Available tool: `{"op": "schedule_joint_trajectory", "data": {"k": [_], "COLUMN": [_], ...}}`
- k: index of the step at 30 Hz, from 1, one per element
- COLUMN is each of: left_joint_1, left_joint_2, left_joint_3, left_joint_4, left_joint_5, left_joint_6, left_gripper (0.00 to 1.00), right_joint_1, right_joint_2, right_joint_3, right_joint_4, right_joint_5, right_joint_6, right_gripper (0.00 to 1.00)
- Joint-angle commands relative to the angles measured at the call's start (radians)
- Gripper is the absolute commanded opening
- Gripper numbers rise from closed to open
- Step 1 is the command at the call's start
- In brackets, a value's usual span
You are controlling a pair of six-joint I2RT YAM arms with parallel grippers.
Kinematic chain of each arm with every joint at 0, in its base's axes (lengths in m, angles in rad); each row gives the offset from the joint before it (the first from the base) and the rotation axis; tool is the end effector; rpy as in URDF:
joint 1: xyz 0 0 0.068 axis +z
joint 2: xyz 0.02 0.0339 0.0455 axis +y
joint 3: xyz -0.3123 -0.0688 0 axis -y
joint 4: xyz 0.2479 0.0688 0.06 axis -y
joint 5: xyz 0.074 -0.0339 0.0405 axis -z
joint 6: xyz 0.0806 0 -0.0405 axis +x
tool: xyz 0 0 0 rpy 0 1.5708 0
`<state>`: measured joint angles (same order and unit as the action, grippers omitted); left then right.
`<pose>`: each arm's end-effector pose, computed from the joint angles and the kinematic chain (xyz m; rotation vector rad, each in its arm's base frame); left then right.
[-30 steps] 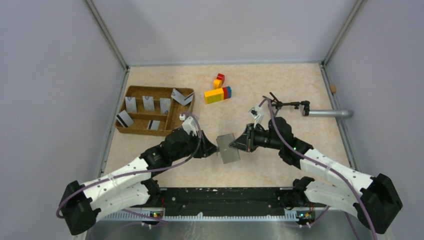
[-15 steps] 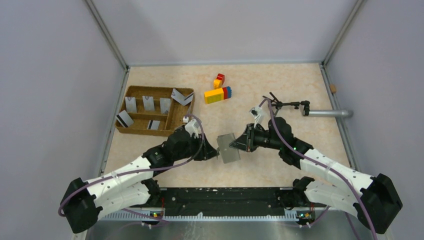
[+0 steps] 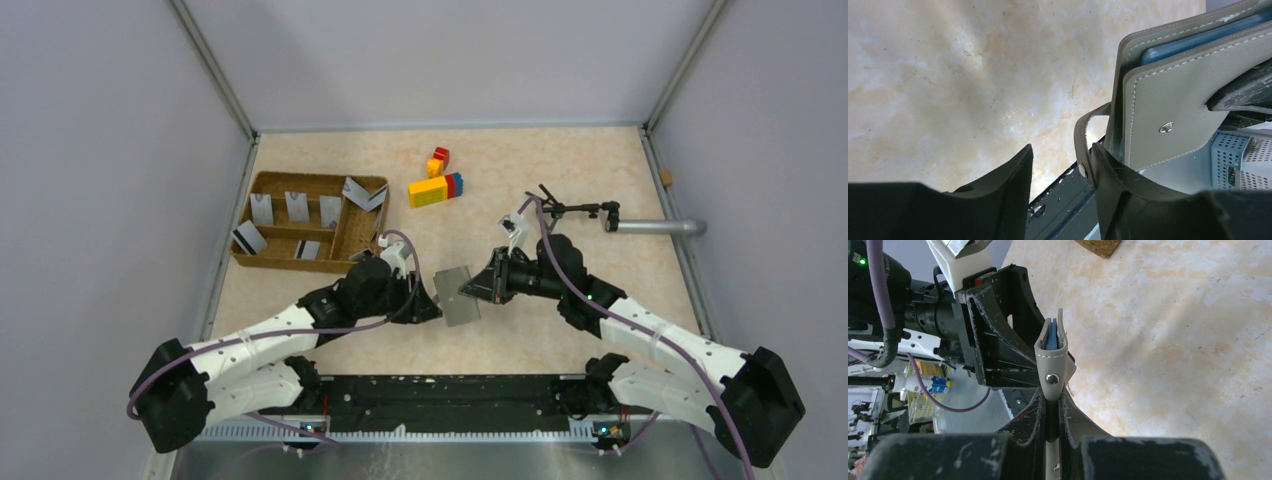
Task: Put the credit cards into the card holder
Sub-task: Open the card holder at the center of the board.
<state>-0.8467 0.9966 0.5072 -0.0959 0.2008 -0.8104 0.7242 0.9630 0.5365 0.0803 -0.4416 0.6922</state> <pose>0.1369 -0.1791 0.2276 0.1721 2.3802 -1.1052 0.1497 0.1784 0.2721 -0.3663 2.1041 1.3235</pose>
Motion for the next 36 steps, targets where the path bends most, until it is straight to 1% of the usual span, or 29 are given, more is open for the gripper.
{"op": "schedule_joint_trajectory", "data": {"k": [1,2,6,7,8,9,10,11,12,13,14,16,20,24,27,31,36], "left_joint_1": [0.002,0.002,0.003,0.003,0.003,0.003,0.003,0.003,0.003,0.003,0.003,0.003,0.003,0.009,0.032,0.088,0.135], "left_joint_2": [0.027,0.027,0.000,-0.012,-0.024,-0.035,-0.043,-0.047,-0.044,-0.036,-0.020,0.011,0.069,0.112,0.125,0.107,0.088], "left_joint_3": [0.057,0.058,0.054,0.052,0.050,0.045,0.044,0.042,0.044,0.051,0.064,0.087,0.128,0.157,0.171,0.145,0.085], "left_joint_4": [0.047,0.047,0.052,0.049,0.045,0.041,0.035,0.032,0.026,0.009,-0.013,-0.054,-0.127,-0.154,-0.184,-0.189,-0.248], "left_joint_5": [0.044,0.045,0.060,0.067,0.077,0.089,0.107,0.139,0.174,0.209,0.256,0.324,0.395,0.415,0.396,0.384,0.345], "left_joint_6": [0.049,0.058,0.094,0.108,0.125,0.141,0.157,0.173,0.194,0.207,0.222,0.256,0.305,0.326,0.331,0.309,0.275], "left_gripper": [0.42,0.36,0.05,0.00,0.00,0.00,0.00,0.00,0.00,0.00,0.00,0.00,0.00,0.00,0.00,0.00,0.00], "right_joint_1": [0.008,0.009,0.009,0.009,0.008,0.009,0.009,0.010,0.009,0.009,0.009,0.009,0.024,0.047,0.067,0.089,0.125], "right_joint_2": [-0.001,0.000,0.005,0.010,0.014,0.023,0.035,0.048,0.063,0.078,0.098,0.125,0.136,0.113,0.098,0.123,0.212], "right_joint_3": [0.005,0.004,-0.003,-0.005,-0.006,-0.007,-0.009,-0.013,-0.019,-0.026,-0.034,-0.050,-0.073,-0.103,-0.133,-0.168,-0.162], "right_joint_4": [0.025,0.023,-0.011,-0.026,-0.047,-0.069,-0.091,-0.115,-0.124,-0.121,-0.115,-0.108,-0.088,-0.044,0.005,0.095,0.190], "right_joint_5": [-0.003,-0.001,0.035,0.056,0.084,0.117,0.145,0.171,0.198,0.209,0.218,0.232,0.245,0.230,0.218,0.202,0.182], "right_joint_6": [0.002,0.001,-0.005,-0.008,-0.012,-0.018,-0.023,-0.029,-0.033,-0.038,-0.040,-0.039,-0.034,-0.011,0.020,0.070,0.097], "right_gripper": [0.00,0.00,0.00,0.00,0.00,0.03,0.12,0.29,0.43,0.53,0.60,0.66,0.70,0.72,0.72,0.64,0.47]}}
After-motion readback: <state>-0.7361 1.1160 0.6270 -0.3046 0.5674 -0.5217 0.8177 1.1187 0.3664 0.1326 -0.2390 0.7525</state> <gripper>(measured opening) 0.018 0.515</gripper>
